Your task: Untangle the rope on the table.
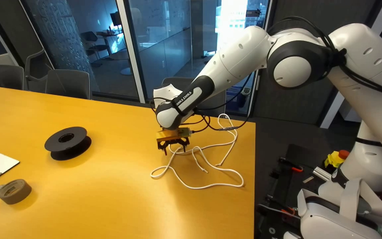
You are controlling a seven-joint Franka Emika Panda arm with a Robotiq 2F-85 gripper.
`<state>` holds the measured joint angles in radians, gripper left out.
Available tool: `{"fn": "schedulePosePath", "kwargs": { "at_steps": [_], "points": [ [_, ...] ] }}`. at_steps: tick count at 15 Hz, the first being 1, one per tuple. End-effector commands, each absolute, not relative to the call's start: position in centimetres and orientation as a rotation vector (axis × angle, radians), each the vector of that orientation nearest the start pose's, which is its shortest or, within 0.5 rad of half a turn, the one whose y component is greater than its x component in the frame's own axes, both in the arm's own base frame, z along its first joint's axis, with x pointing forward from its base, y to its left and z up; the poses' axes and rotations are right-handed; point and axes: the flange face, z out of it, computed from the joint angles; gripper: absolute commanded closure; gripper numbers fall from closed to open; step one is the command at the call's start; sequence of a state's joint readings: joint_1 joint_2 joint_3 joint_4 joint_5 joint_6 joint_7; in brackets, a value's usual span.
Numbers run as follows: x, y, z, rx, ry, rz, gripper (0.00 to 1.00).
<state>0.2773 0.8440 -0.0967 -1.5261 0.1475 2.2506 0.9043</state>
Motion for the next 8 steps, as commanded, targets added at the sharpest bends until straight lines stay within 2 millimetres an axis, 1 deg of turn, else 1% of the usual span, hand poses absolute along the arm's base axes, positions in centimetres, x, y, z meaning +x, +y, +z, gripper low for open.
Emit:
{"fn": "schedulePosePath", "kwargs": {
  "at_steps": [1,3,5,8],
  "points": [
    [68.2,13.8,15.4,-2.895,1.306,0.340,0.00],
    [68.2,13.7,15.6,-2.860,1.350,0.380,0.00],
    [68.7,13.7,15.9,-2.788,1.412,0.362,0.00],
    [69.4,13.8,16.0,-2.651,1.504,0.274,0.00]
  ]
}}
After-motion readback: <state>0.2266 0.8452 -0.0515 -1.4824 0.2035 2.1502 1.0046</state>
